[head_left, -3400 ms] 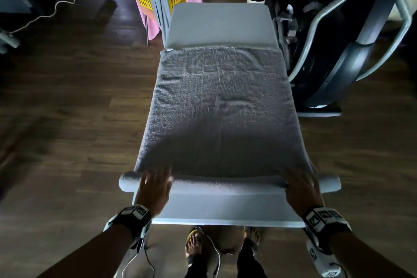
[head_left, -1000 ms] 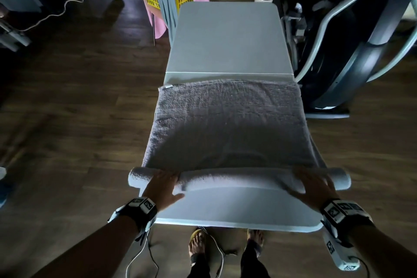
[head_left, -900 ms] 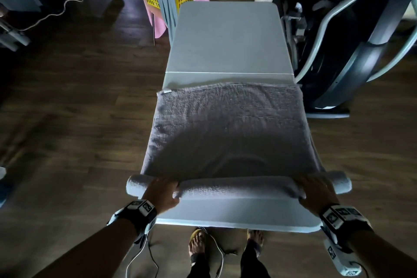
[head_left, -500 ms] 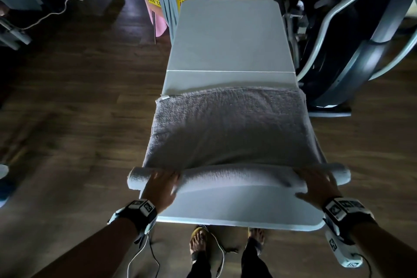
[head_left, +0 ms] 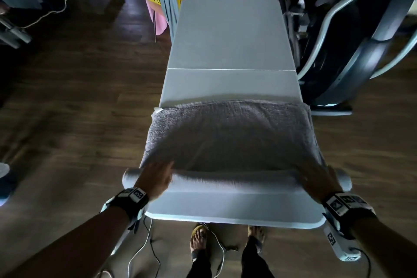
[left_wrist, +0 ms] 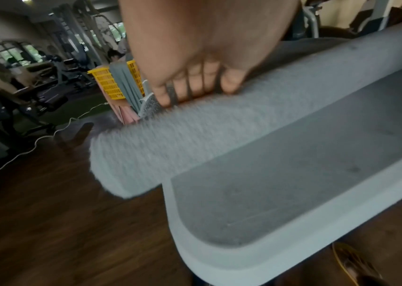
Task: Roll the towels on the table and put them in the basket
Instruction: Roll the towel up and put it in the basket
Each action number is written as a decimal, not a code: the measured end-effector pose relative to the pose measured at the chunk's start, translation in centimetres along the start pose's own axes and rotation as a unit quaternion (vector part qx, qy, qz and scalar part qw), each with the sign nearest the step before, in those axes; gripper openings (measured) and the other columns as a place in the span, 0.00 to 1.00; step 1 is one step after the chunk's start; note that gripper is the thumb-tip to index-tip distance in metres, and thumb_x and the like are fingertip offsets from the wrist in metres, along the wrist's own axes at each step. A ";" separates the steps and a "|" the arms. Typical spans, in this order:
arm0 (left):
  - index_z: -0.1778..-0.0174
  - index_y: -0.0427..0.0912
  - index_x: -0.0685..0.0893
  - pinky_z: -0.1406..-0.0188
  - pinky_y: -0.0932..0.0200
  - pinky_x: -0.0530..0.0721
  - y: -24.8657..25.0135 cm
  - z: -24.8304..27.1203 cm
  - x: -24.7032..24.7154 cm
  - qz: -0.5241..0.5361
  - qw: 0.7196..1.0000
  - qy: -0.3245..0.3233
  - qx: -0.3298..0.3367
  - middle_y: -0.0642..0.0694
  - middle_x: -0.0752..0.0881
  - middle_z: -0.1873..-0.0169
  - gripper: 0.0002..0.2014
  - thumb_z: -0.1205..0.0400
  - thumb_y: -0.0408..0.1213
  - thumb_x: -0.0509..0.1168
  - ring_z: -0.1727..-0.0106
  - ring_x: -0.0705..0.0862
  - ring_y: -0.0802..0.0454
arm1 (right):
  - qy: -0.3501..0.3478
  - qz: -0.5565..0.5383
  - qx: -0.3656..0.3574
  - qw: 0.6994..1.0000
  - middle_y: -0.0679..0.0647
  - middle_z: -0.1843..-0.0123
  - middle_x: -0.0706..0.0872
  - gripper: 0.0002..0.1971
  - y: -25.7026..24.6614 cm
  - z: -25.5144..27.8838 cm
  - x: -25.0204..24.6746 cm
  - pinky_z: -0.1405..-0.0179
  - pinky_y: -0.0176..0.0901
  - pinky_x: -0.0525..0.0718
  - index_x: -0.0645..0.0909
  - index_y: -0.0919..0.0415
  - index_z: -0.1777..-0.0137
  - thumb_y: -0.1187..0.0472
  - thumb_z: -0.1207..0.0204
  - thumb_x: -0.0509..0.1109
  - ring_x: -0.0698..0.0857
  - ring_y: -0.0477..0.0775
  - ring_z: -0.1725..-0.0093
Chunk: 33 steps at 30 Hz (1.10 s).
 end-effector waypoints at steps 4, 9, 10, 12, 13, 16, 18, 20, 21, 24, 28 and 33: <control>0.40 0.38 0.85 0.48 0.42 0.87 1.1 0.9 0.6 -0.038 0.999 0.010 0.021 0.40 0.88 0.43 0.24 0.25 0.51 0.70 0.44 0.87 0.40 | -0.050 -0.014 0.012 0.999 0.46 0.18 0.62 0.35 1.2 0.0 3.8 0.20 0.56 0.51 0.58 0.42 0.19 0.29 0.24 0.53 0.60 0.53 0.19; 0.69 0.46 0.86 0.62 0.51 0.86 2.1 1.5 0.6 -0.077 0.997 -0.032 0.000 0.49 0.88 0.68 0.12 0.44 0.45 0.76 0.66 0.88 0.44 | -0.107 0.059 -0.014 0.992 0.45 0.25 0.72 0.31 0.9 -0.2 4.4 0.27 0.55 0.65 0.66 0.38 0.25 0.43 0.29 0.68 0.69 0.53 0.24; 0.71 0.45 0.86 0.60 0.51 0.87 1.9 1.0 0.3 -0.079 0.996 -0.035 -0.004 0.49 0.89 0.69 0.11 0.39 0.49 0.70 0.64 0.89 0.44 | -0.117 0.067 -0.014 0.991 0.45 0.25 0.72 0.28 1.1 -0.6 4.2 0.28 0.56 0.65 0.68 0.35 0.27 0.41 0.30 0.66 0.68 0.54 0.24; 0.65 0.44 0.88 0.57 0.46 0.87 1.0 -0.3 -0.2 -0.083 0.996 -0.013 -0.004 0.43 0.90 0.64 0.16 0.31 0.50 0.60 0.60 0.89 0.40 | -0.110 0.067 -0.006 0.992 0.46 0.24 0.72 0.24 1.4 -1.6 3.2 0.26 0.58 0.63 0.70 0.35 0.28 0.41 0.26 0.60 0.68 0.55 0.24; 0.57 0.42 0.89 0.55 0.43 0.86 0.4 -0.9 -0.4 -0.085 0.996 0.006 -0.006 0.41 0.90 0.58 0.19 0.26 0.49 0.56 0.56 0.89 0.39 | -0.084 0.061 -0.010 0.995 0.47 0.24 0.73 0.22 1.2 -2.0 2.3 0.26 0.58 0.64 0.70 0.36 0.27 0.44 0.22 0.57 0.69 0.55 0.24; 0.52 0.44 0.86 0.55 0.48 0.84 0.7 -0.8 -0.8 -0.075 0.997 0.028 0.004 0.46 0.88 0.53 0.18 0.18 0.52 0.55 0.53 0.86 0.45 | 0.001 -0.001 -0.032 0.999 0.50 0.26 0.76 0.24 0.5 -2.0 0.7 0.28 0.56 0.69 0.68 0.45 0.24 0.43 0.20 0.53 0.74 0.57 0.28; 0.58 0.47 0.84 0.57 0.52 0.84 1.4 0.2 -0.1 -0.065 0.998 0.013 0.009 0.50 0.87 0.59 0.15 0.25 0.56 0.65 0.57 0.86 0.49 | -0.015 -0.041 -0.029 0.999 0.52 0.26 0.76 0.32 0.3 -1.0 2.0 0.25 0.55 0.63 0.68 0.47 0.23 0.36 0.25 0.63 0.72 0.58 0.26; 0.63 0.46 0.84 0.57 0.53 0.82 1.8 1.3 0.8 -0.063 0.998 -0.014 -0.001 0.49 0.87 0.64 0.15 0.31 0.54 0.62 0.59 0.88 0.44 | -0.052 -0.020 -0.036 0.998 0.50 0.27 0.76 0.34 0.3 -0.2 4.0 0.25 0.55 0.63 0.68 0.46 0.24 0.42 0.30 0.71 0.72 0.56 0.26; 0.65 0.46 0.84 0.58 0.53 0.81 1.9 1.4 1.0 -0.058 0.998 -0.025 -0.007 0.48 0.88 0.65 0.16 0.31 0.54 0.59 0.60 0.88 0.43 | -0.069 -0.004 -0.040 0.997 0.48 0.27 0.77 0.32 0.1 0.0 4.3 0.26 0.55 0.65 0.69 0.44 0.25 0.45 0.30 0.71 0.73 0.55 0.27; 0.56 0.44 0.86 0.50 0.54 0.79 1.5 0.3 0.5 -0.073 0.995 -0.058 -0.032 0.45 0.90 0.55 0.23 0.26 0.59 0.57 0.49 0.87 0.42 | -0.110 0.043 -0.037 0.992 0.43 0.29 0.77 0.27 0.2 -0.7 3.7 0.31 0.51 0.72 0.70 0.37 0.29 0.41 0.29 0.66 0.74 0.52 0.29; 0.20 0.44 0.65 0.25 0.43 0.63 0.0 -1.2 0.2 -0.042 0.996 -0.044 -0.064 0.45 0.72 0.23 0.44 0.26 0.65 0.32 0.24 0.71 0.44 | -0.016 0.012 -0.012 1.000 0.45 0.22 0.71 0.26 0.4 -2.1 0.9 0.26 0.60 0.59 0.69 0.38 0.26 0.42 0.23 0.44 0.65 0.53 0.22; 0.34 0.41 0.82 0.34 0.41 0.77 1.3 0.0 1.3 -0.034 0.999 -0.027 -0.015 0.42 0.85 0.37 0.32 0.31 0.54 0.74 0.35 0.82 0.38 | -0.070 -0.003 -0.004 0.998 0.45 0.17 0.61 0.40 -0.1 -0.3 4.2 0.21 0.56 0.44 0.55 0.43 0.18 0.29 0.28 0.58 0.59 0.50 0.18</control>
Point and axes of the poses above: each hand's wrist, its own z-axis away from the middle knuckle, its own x-axis out of the palm, y = z × x, the point moved 8 cm from there along -z, towards the middle knuckle
